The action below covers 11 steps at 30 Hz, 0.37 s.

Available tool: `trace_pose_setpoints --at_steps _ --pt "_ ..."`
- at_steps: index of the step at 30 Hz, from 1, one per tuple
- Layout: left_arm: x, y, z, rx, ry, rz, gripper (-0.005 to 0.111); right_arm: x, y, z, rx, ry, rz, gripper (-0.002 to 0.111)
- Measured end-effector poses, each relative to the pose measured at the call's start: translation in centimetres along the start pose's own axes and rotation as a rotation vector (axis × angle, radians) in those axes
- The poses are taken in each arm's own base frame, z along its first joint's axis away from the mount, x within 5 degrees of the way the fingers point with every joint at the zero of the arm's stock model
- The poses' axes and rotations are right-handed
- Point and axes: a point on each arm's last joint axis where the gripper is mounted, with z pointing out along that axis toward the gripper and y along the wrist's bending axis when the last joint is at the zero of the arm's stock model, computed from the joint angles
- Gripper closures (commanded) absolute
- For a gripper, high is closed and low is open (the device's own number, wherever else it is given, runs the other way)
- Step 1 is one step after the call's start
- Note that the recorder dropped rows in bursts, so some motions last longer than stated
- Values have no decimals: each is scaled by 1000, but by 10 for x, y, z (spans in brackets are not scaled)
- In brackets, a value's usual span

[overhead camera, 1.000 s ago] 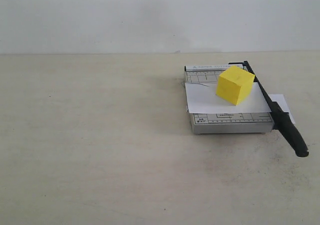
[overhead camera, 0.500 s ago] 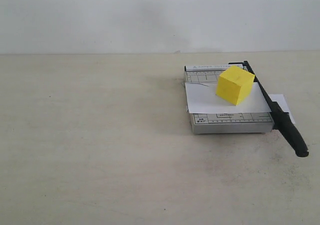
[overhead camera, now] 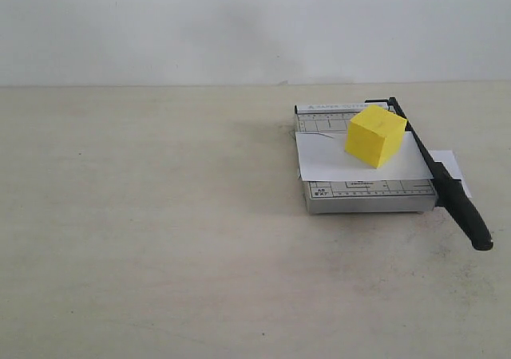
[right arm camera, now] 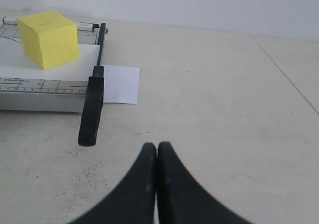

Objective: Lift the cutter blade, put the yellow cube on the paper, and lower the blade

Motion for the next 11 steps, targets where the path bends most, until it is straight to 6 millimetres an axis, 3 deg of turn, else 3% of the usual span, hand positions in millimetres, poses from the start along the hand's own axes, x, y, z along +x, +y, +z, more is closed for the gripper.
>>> trace_pose_setpoints --at_steps 11 --pt "0 0 0 0 0 0 102 0 0 0 0 1 4 108"
